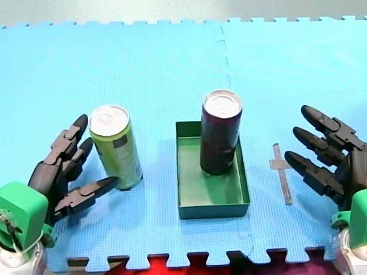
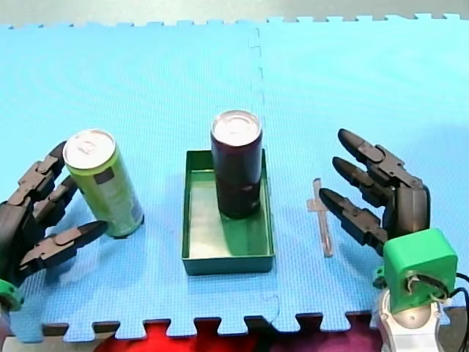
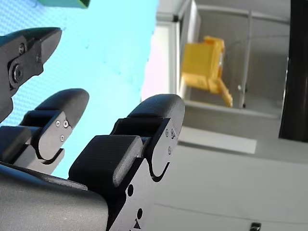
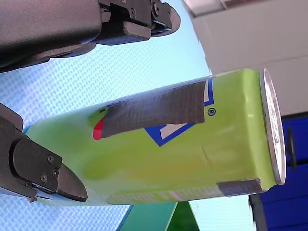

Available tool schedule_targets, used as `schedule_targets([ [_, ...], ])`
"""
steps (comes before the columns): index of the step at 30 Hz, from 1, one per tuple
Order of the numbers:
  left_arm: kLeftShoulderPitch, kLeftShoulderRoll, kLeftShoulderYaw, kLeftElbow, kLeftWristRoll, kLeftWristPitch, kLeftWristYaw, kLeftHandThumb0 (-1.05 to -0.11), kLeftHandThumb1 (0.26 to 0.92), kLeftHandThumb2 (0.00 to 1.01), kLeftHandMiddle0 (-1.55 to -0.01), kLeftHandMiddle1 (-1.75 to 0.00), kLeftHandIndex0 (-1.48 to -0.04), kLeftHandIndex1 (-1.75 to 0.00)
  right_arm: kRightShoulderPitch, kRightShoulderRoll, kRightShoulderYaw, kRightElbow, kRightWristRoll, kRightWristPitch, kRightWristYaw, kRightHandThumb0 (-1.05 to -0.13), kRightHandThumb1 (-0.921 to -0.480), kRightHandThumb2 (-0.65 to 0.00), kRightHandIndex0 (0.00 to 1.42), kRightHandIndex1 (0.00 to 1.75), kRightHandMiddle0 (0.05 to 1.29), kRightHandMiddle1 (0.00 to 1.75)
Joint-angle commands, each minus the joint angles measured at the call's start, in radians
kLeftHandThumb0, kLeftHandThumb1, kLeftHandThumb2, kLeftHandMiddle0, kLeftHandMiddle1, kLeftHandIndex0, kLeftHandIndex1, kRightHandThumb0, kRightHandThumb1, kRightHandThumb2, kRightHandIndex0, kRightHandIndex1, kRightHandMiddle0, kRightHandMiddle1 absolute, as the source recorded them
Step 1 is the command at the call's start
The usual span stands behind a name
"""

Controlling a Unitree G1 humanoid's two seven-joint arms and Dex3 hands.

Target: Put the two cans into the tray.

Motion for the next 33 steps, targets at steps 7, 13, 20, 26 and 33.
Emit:
schedule_targets([
  [7,-0.014,0.003,-0.003,0.005,0.004,0.008,-0.009,-1.048,0.777,0.00,-0.16,0.00,-0.17,0.00,-0.007,-0.006,-0.002,0.006,-0.003,-0.004,-0.012,-0.495,-0.700,0.000,0.90,0.00,0.84,0.00],
  [13,-0.010,0.015,-0.019,0.001,0.029,0.001,-0.008,-1.048,0.784,0.00,-0.14,0.00,-0.16,0.00,-0.010,-0.008,-0.003,0.009,-0.003,0.003,-0.015,-0.498,-0.701,0.000,0.90,0.00,0.84,0.00],
  [20,-0.007,0.008,-0.019,-0.006,0.024,-0.009,-0.022,-1.048,0.792,0.01,-0.12,0.00,-0.15,0.00,-0.012,-0.010,-0.001,0.010,-0.011,0.012,-0.028,-0.499,-0.701,0.000,0.90,0.00,0.83,0.00],
  [26,-0.009,0.003,-0.021,-0.008,0.021,-0.012,-0.031,-1.048,0.797,0.01,-0.10,0.00,-0.14,0.00,-0.013,-0.011,0.001,0.006,-0.017,0.024,-0.039,-0.499,-0.700,0.000,0.89,0.00,0.83,0.00],
  [33,-0.013,0.004,-0.023,-0.003,0.020,-0.004,-0.042,-1.048,0.802,0.01,-0.08,0.00,-0.14,0.00,-0.017,-0.012,0.001,0.008,-0.016,0.031,-0.043,-0.499,-0.699,0.000,0.89,0.00,0.82,0.00],
])
